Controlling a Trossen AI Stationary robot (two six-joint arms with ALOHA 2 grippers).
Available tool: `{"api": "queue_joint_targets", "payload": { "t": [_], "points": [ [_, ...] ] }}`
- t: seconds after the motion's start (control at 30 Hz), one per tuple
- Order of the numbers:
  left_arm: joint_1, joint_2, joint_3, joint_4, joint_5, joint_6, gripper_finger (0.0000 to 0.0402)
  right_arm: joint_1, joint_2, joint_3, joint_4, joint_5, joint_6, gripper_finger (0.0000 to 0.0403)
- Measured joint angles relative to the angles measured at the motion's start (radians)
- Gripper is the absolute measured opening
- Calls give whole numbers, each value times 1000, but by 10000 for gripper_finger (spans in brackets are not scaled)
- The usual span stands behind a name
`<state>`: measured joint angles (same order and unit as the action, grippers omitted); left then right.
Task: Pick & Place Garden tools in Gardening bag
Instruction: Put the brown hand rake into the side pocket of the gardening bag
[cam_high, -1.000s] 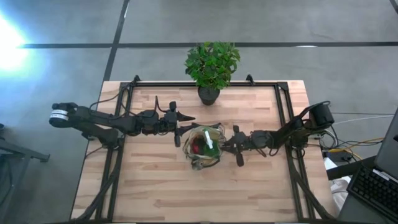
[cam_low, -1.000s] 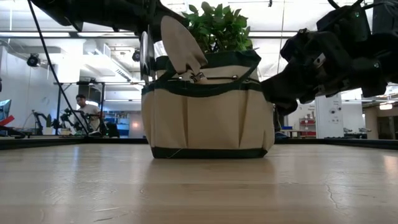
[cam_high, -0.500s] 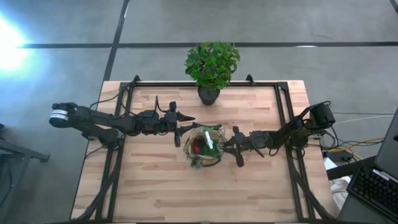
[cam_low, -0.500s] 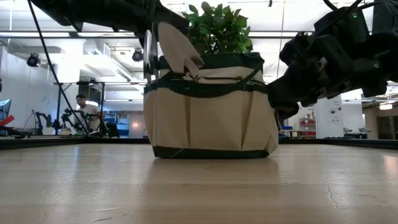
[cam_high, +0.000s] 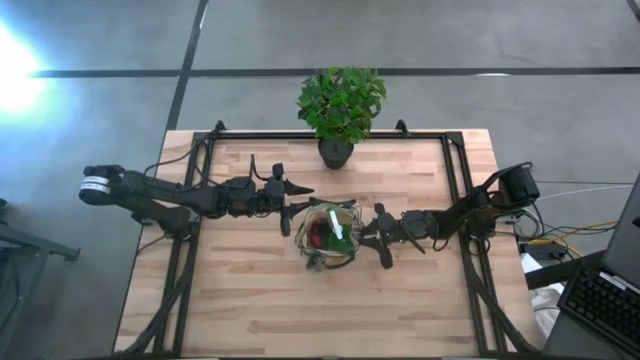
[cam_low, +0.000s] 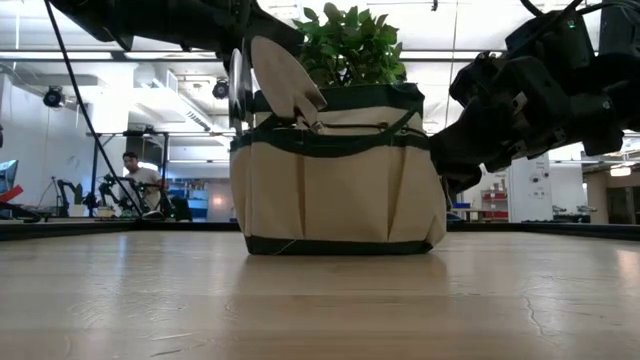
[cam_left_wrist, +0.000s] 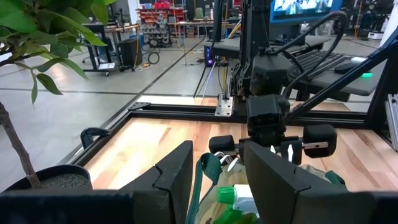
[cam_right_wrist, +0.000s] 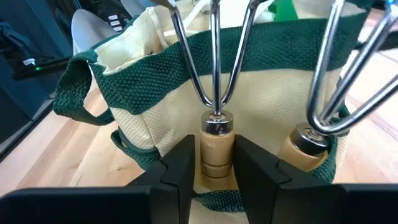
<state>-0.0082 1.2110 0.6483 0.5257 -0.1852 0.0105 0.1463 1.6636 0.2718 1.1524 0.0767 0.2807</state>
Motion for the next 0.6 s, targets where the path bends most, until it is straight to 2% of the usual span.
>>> {"api": "queue_joint_targets", "payload": {
  "t": [0.23,0.6],
  "points": [
    [0,0,0,-5,0,0,147,0,-43,-2,-18,2,0,125],
    [0,0,0,-5,0,0,147,0,-226,-3,-257,3,4,168]
  ]
}}
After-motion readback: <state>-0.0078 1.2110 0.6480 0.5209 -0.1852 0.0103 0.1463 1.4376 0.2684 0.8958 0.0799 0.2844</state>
